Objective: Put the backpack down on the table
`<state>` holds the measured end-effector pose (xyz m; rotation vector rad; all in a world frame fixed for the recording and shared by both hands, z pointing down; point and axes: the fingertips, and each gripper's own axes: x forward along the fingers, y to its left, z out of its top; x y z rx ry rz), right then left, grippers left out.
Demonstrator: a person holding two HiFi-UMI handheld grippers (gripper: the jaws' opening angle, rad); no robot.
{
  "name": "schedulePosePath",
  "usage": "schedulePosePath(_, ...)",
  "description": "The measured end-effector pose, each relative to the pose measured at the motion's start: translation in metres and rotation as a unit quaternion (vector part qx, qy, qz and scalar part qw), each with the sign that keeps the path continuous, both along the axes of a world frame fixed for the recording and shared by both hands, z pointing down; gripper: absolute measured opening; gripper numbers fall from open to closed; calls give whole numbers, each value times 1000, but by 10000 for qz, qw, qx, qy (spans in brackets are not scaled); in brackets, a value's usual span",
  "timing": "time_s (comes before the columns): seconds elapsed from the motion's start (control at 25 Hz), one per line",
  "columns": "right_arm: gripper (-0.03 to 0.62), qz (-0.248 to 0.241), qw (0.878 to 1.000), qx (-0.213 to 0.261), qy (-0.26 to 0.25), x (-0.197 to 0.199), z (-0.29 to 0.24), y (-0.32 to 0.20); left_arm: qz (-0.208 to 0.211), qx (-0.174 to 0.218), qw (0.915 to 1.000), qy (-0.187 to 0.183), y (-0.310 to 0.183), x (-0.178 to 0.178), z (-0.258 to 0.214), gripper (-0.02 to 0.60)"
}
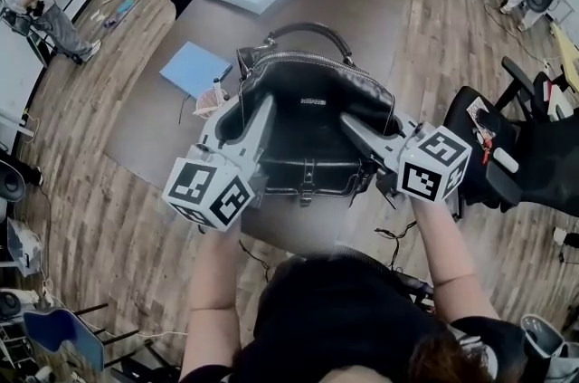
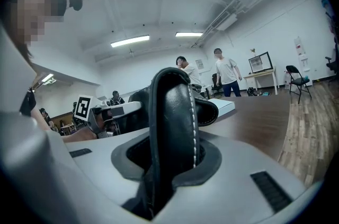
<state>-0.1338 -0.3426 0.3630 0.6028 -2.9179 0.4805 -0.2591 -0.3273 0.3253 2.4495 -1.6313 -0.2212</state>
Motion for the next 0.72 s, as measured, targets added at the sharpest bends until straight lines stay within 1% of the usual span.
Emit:
schedulePosePath(0.32, 107, 87, 9999, 66, 22, -3, 14, -47, -65, -51, 9999, -86, -48, -3, 13, 110)
schedulePosePath(0.56, 110, 144, 9998, 131, 7, -4, 18, -76, -120, 20, 9998, -136, -75, -4, 16, 112)
schedulePosePath(0.72, 112, 227, 9994, 268, 47, -6, 20, -94, -234, 89, 9995, -173, -93, -7, 19, 115)
